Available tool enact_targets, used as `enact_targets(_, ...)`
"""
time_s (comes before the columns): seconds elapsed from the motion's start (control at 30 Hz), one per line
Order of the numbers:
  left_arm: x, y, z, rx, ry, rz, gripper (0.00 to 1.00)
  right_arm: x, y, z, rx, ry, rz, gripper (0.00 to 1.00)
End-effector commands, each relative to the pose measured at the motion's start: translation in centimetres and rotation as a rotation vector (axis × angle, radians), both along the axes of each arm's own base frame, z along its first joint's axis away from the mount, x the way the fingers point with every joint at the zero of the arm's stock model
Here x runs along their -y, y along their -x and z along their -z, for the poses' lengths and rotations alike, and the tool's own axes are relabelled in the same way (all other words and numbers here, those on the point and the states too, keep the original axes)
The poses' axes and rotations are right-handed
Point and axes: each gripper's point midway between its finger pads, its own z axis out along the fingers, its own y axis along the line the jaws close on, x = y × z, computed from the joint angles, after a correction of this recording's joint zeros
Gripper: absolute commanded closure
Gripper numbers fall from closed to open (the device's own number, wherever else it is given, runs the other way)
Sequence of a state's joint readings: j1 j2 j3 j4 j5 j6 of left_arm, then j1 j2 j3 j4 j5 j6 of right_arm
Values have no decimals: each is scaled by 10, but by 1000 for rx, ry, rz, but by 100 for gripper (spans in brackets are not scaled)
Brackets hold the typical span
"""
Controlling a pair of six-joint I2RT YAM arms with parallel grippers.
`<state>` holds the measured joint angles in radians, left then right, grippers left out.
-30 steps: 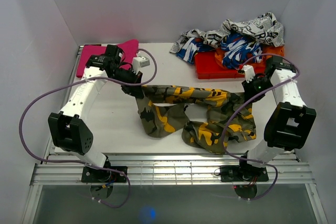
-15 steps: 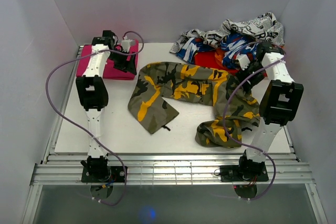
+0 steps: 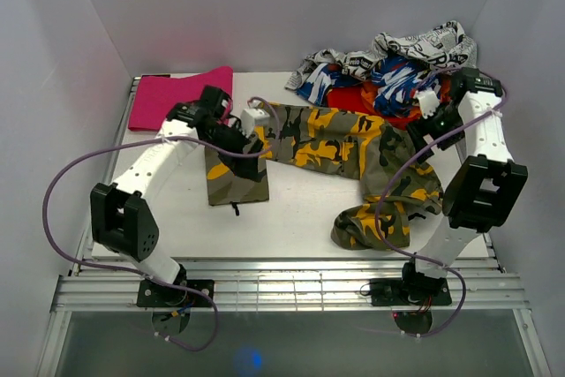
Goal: Fold and stack the trousers
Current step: Flatten the trousers out
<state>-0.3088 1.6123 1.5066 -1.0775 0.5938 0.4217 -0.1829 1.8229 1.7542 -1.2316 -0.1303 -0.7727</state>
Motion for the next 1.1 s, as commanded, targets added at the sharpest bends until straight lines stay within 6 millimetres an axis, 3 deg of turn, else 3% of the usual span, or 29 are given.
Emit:
enact_targets(0.0, 35, 28, 26, -41, 26, 104, 11, 6, 49, 4, -99, -46, 64, 9)
enact_targets(0.07, 60, 36, 16, -27, 64, 126, 11, 4, 66, 14, -146, -68, 89, 9)
enact_targets(0.1, 85, 44, 8, 7, 108, 186, 10, 5, 72, 19, -166, -78, 101, 9)
enact_targets(0.13, 99, 51, 5, 4, 134, 199, 7, 4, 77, 25, -193, -87, 113, 9)
enact_targets(0.2, 135, 69, 5, 30, 173, 280, 5, 2, 88, 39, -252, -108, 145, 10)
enact_targets(0.27, 160, 84, 5, -1, 197, 314, 4, 0, 90, 46, -283, -141, 185, 11)
enact_targets(0.3, 177, 100, 14, -37, 194, 354, 4, 2, 90, 48, -288, -154, 204, 10)
enact_targets(0.4, 208, 121, 26, -71, 214, 383, 4, 3, 86, 53, -301, -170, 237, 11)
enact_targets(0.5, 226, 133, 54, -111, 179, 393, 4, 4, 79, 61, -281, -172, 249, 12)
enact_targets(0.57, 236, 130, 68, -112, 184, 380, 4, 2, 71, 65, -265, -193, 256, 16)
enact_targets(0.63, 245, 119, 77, -115, 171, 312, 7, 3, 65, 67, -254, -195, 278, 30)
enact_targets(0.67, 245, 109, 96, -110, 122, 271, 8, 3, 62, 66, -240, -197, 278, 37)
enact_targets(0.7, 249, 102, 97, -92, 113, 258, 10, 5, 58, 64, -220, -192, 280, 50)
enact_targets(0.77, 250, 95, 107, -82, 91, 247, 20, 7, 53, 58, -189, -182, 277, 63)
enact_targets(0.8, 251, 94, 106, -80, 93, 248, 24, 7, 53, 55, -191, -183, 274, 74)
enact_targets(0.83, 253, 92, 102, -78, 104, 250, 40, 7, 53, 51, -183, -184, 271, 80)
enact_targets(0.9, 252, 92, 86, -80, 143, 266, 55, 6, 49, 40, -161, -195, 262, 92)
enact_targets(0.93, 246, 96, 83, -95, 152, 275, 62, 4, 52, 35, -169, -202, 259, 92)
enact_targets(0.97, 240, 97, 76, -93, 172, 286, 77, 3, 51, 31, -162, -205, 246, 92)
enact_targets(1.0, 230, 92, 53, -66, 213, 278, 86, 5, 49, 24, -144, -199, 239, 92)
enact_targets(1.03, 221, 92, 43, -59, 232, 274, 97, 5, 51, 20, -140, -196, 232, 92)
enact_targets(1.07, 205, 96, 46, -74, 226, 260, 100, 8, 50, 17, -129, -182, 219, 92)
